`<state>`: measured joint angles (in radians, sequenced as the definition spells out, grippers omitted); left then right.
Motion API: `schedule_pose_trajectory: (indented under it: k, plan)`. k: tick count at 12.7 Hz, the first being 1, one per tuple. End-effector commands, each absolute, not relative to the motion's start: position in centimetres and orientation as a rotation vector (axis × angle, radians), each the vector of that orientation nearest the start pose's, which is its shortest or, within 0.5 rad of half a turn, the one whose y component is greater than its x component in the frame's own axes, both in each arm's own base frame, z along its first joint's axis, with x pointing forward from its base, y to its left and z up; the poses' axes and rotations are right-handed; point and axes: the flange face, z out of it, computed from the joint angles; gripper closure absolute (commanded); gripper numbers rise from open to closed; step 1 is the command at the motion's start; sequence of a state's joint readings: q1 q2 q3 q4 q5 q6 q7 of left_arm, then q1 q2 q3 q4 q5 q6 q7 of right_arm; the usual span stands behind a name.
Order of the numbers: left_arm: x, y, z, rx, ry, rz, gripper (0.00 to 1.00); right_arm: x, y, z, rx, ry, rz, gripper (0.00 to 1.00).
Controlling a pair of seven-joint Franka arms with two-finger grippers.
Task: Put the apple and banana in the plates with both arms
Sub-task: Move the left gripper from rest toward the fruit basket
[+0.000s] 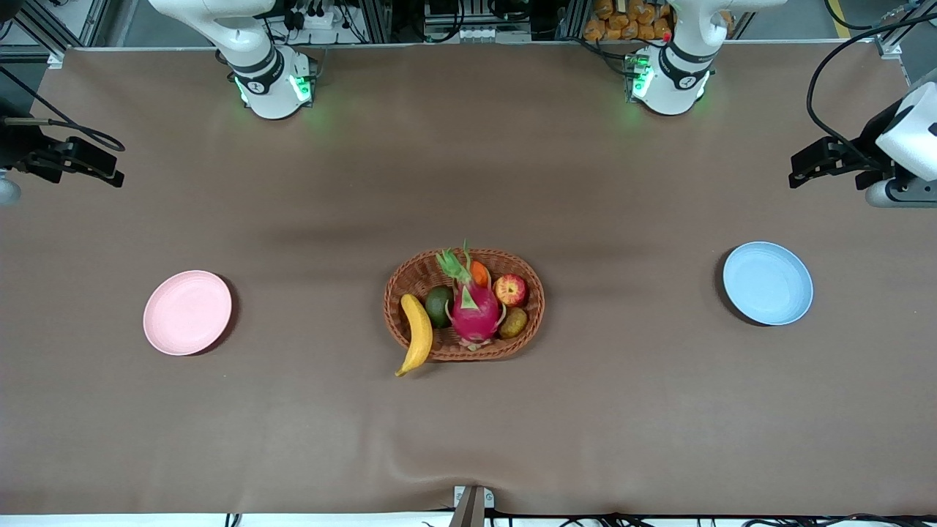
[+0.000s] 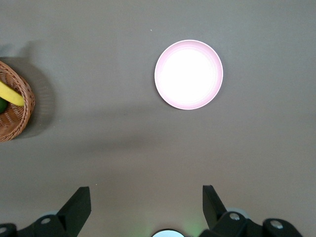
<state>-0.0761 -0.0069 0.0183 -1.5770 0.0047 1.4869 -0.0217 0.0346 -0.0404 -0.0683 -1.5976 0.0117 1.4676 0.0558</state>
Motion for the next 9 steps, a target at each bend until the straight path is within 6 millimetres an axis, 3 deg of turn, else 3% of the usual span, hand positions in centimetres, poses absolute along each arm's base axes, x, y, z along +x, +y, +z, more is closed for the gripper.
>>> schedule_pose_trajectory:
  k: [1,6,9]
  plan:
    - [54.1,-2.9,62.4,-3.144,0.056,0.140,0.00,52.7,-1.6,63.0,-3.113,0.124,0.127,0.00]
    - [54.2,-3.4,62.0,-3.152,0.053,0.153,0.00,52.8,-1.5,62.8,-3.113,0.119,0.132,0.00]
    - [55.1,-4.1,59.5,-3.195,0.069,0.235,0.00,52.8,-1.5,62.7,-3.111,0.119,0.134,0.00]
